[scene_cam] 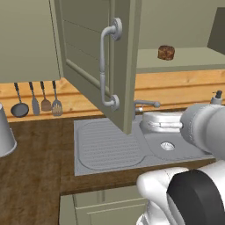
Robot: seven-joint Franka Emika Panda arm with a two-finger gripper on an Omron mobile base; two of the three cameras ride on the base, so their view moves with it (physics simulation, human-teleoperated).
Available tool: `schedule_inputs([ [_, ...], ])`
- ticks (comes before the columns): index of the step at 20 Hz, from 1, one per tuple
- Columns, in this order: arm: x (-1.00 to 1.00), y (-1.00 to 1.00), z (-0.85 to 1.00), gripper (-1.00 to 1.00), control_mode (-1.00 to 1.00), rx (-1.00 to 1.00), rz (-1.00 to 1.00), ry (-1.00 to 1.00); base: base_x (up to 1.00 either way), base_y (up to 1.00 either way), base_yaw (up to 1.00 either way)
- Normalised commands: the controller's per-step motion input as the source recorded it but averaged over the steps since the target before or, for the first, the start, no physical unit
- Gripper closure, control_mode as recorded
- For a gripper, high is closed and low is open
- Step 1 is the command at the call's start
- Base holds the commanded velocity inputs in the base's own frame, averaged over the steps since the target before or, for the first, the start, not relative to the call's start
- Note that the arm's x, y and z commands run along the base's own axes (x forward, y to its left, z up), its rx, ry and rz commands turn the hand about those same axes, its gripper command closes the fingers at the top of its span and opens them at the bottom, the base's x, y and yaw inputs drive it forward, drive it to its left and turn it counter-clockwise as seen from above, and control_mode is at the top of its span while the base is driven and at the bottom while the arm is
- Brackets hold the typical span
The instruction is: Open the cabinet, pick up the bread from the cabinet and place it in the basket. Then move the basket to the dining counter.
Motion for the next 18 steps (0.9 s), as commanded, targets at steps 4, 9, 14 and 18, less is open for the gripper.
schedule_inputs([
  [4, 0.77, -0.90, 0.00, -1.00, -1.00, -0.07, 0.00, 0.16, 0.00, 0.00, 0.00],
  [9, 0.77, -0.93, 0.00, -1.00, -1.00, -0.02, 0.00, 0.14, 0.00, 0.00, 0.00],
  [14, 0.51, -0.74, 0.01, -1.00, -1.00, 0.00, 0.00, 0.05, 0.00, 0.00, 0.00],
  [18, 0.52, -0.26, 0.02, -1.00, -1.00, 0.00, 0.04, 0.00, 0.00, 0.00, 0.00],
])
